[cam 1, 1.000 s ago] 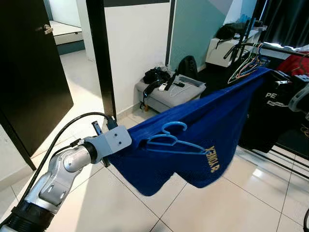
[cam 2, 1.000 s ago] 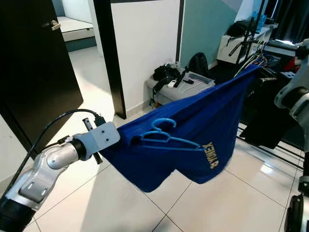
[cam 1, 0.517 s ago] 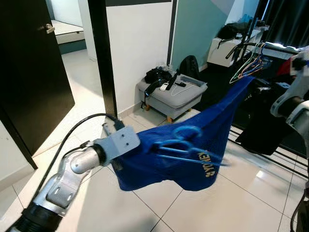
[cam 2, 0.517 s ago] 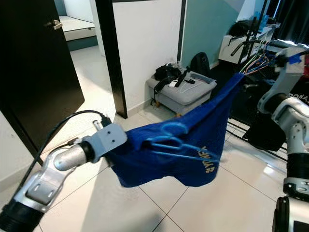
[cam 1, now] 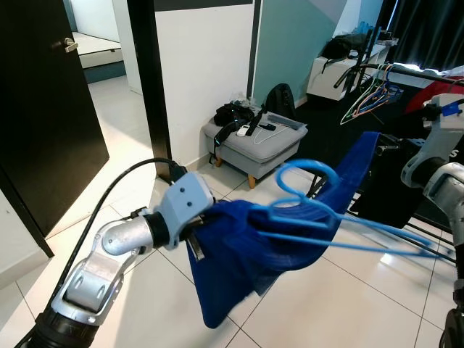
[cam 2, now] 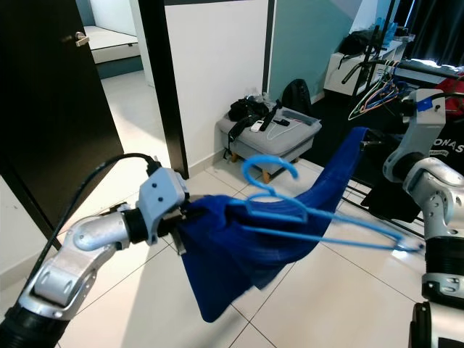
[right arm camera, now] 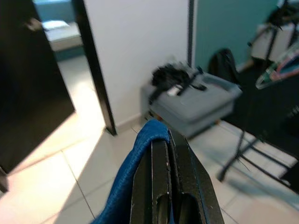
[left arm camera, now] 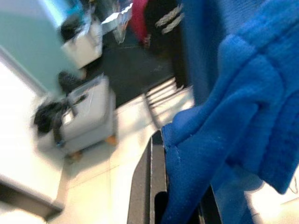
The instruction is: Hang hanger
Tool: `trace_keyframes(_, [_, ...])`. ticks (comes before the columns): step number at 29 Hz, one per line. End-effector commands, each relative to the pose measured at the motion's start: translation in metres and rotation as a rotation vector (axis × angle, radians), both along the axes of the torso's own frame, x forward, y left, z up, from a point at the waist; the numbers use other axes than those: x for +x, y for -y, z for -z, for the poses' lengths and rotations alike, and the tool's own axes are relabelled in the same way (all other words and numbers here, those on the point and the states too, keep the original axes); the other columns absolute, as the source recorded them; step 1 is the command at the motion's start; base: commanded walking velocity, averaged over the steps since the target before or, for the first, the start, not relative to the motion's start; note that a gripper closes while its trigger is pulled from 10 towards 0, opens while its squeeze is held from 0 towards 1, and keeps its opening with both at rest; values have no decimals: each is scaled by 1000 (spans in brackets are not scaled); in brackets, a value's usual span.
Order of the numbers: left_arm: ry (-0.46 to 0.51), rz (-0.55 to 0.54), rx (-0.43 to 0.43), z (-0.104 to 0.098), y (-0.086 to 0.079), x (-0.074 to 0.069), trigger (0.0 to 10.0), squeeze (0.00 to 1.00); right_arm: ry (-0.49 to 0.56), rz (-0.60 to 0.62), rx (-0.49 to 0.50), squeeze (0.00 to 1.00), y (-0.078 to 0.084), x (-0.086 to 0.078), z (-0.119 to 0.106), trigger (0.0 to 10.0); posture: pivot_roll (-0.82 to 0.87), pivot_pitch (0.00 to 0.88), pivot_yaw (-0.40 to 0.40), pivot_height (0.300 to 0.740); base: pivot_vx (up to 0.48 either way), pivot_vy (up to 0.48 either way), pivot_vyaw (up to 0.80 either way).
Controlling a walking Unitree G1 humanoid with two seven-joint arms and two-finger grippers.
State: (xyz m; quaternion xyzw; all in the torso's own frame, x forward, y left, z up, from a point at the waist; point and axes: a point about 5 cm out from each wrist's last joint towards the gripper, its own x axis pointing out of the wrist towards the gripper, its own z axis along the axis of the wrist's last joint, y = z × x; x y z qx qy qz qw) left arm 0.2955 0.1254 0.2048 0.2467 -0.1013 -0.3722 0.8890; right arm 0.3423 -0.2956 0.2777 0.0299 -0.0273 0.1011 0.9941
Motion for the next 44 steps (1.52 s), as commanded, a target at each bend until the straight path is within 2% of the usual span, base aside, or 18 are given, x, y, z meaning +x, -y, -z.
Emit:
trace_keyframes(1, [30,-145,53,-2,-20,11,0,0,55,-11,8,0,6,-6,-13,0,-79,0,-42,740,0,0,0])
trace_keyframes(3, [46,-236,90,0,-31,16,0,0,85,-16,10,0,11,-11,-21,0,-79,0,-42,740,0,0,0])
trace_keyframes(8, [42,-282,126,2,-39,18,0,0,109,-2,14,0,17,-14,-29,0,-80,0,-41,740,0,0,0])
trace_keyframes(10, [38,-364,149,5,-49,23,0,0,133,2,23,0,20,-16,-37,0,-80,0,-42,740,0,0,0])
trace_keyframes(16, [48,-474,96,1,-61,28,0,0,138,-24,8,0,19,-19,-41,0,-84,0,-43,740,0,0,0])
trace_keyframes(17, [50,-489,55,-2,-63,29,0,0,129,-33,-3,0,18,-20,-39,0,-85,0,-44,740,0,0,0])
trace_keyframes(19, [20,-450,-118,-12,-57,29,0,0,106,-35,-18,0,17,-20,-34,0,-85,0,-46,740,0,0,0])
trace_keyframes(20, [20,-450,-118,-12,-57,29,0,0,106,-35,-18,0,17,-20,-34,0,-85,0,-46,740,0,0,0])
trace_keyframes(22, [15,-444,-179,-17,-55,29,0,0,99,-36,-19,0,17,-19,-32,0,-85,0,-46,740,0,0,0])
trace_keyframes(24, [14,-423,-306,-29,-51,29,0,0,80,-53,-26,0,14,-19,-27,0,-80,0,-46,740,0,0,0])
trace_keyframes(26, [16,-415,-346,-33,-51,28,0,0,71,-60,-29,0,13,-18,-25,0,-79,0,-47,740,0,0,0])
trace_keyframes(28, [20,-423,-347,-34,-52,29,0,0,66,-62,-31,0,13,-18,-24,0,-79,0,-47,740,0,0,0])
trace_keyframes(31, [35,-458,-251,-28,-56,30,0,0,68,-67,-29,0,12,-19,-25,0,-79,0,-47,740,0,0,0])
trace_keyframes(32, [35,-458,-251,-28,-56,30,0,0,68,-67,-29,0,12,-19,-25,0,-79,0,-47,740,0,0,0])
trace_keyframes(34, [41,-488,-150,-20,-58,30,0,0,89,-88,-22,0,9,-20,-32,0,-81,0,-45,740,0,0,0])
trace_keyframes(36, [46,-482,-128,-18,-55,30,0,0,95,-92,-20,0,8,-20,-34,0,-84,0,-45,740,0,0,0])
trace_keyframes(40, [57,-438,-127,-18,-46,27,0,0,97,-91,-19,0,5,-17,-35,0,-85,0,-45,740,0,0,0])
trace_keyframes(44, [82,-421,-156,-24,-46,25,0,0,74,-56,-18,0,8,-13,-32,0,-82,0,-48,740,0,0,0])
